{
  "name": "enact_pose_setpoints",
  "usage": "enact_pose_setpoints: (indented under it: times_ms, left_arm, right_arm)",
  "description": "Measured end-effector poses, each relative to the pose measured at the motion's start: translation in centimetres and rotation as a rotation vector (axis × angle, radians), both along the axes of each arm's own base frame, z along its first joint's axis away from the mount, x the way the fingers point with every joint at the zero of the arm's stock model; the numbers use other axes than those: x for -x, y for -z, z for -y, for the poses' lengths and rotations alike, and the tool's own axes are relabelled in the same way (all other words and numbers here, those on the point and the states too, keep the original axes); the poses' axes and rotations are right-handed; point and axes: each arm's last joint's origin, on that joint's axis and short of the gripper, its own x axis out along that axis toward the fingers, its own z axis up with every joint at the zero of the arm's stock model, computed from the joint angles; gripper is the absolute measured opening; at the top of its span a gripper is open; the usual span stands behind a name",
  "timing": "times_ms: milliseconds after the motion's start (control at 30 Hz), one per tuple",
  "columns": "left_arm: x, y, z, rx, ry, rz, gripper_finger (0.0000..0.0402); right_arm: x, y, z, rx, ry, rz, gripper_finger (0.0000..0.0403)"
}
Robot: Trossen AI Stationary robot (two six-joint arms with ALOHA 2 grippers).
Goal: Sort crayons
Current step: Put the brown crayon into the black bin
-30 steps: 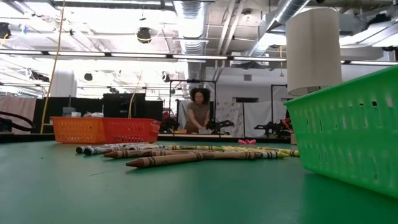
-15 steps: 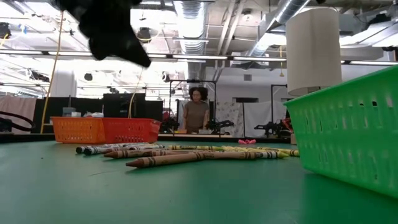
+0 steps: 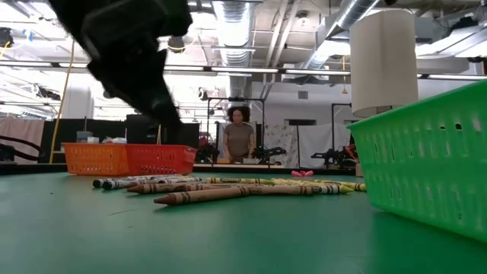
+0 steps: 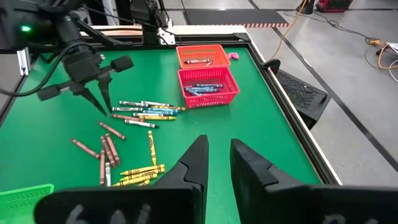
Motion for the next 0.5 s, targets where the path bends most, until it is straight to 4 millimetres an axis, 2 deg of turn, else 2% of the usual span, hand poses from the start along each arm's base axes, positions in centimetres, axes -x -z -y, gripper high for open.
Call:
enact_pose_setpoints:
  times_ms: [133, 333, 500]
  left_arm:
    - [-0.77, -0.55, 0.31, 0.012, -0.022, 0.007, 0.0033]
    - [-1.06, -0.83, -0.5, 0.057, -0.061, 0.008, 0.0034]
    - [-1.05, -0.6, -0.59, 0.143, -0.011, -0.059, 0.0055]
  right_arm:
    - [-0.28, 0.03, 0.0, 0.0, 0.001, 0.0, 0.0068]
    - [-0.54, 0.1, 0.01, 0.0, 0.002, -0.006, 0.0068]
    - [-0.85, 0.18, 0.01, -0.005, 0.005, -0.011, 0.0068]
